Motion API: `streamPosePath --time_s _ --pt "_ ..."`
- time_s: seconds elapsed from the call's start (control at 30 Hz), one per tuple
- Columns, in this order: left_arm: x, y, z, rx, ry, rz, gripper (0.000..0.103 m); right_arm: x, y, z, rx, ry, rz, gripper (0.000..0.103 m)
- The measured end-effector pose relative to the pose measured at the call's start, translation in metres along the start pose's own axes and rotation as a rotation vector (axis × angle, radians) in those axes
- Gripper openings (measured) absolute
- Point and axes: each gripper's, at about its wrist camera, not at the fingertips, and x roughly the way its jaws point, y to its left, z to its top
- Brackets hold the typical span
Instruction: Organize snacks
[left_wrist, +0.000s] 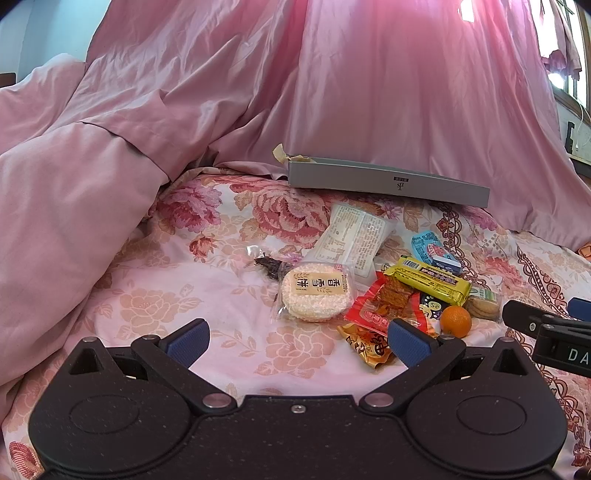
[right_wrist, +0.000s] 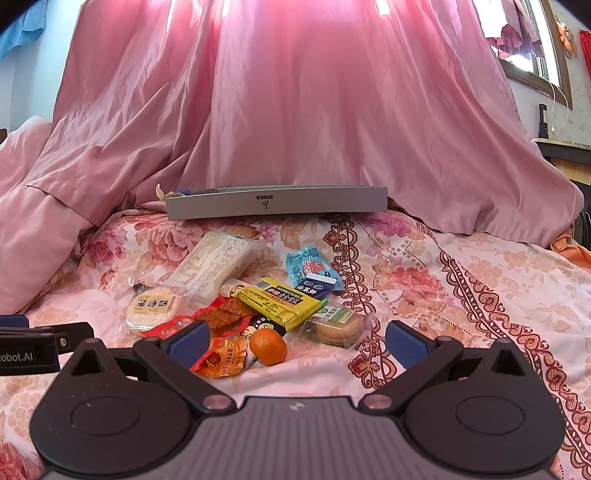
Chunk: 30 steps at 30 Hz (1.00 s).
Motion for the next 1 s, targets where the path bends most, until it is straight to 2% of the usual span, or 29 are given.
streamPosePath --time_s 0.57,0.87,1.0 --pt "0.0001 0.0000 0.0000 0.000 0.001 0.001 0.102 0.0003 0.0010 -0.0016 0.000 0.006 0.002 0.103" --pt "0.0051 -0.0024 0.0016 -0.008 0.045 0.032 0.102 0.0035 -0.0001 -0.0032 -0.010 0.009 -0.017 0.103" --pt "0.0068 -0.0074 0.0050 0.019 0.044 0.037 0.102 0.0073 -0.0020 -0.0027 -0.024 0.026 -0.020 0.103"
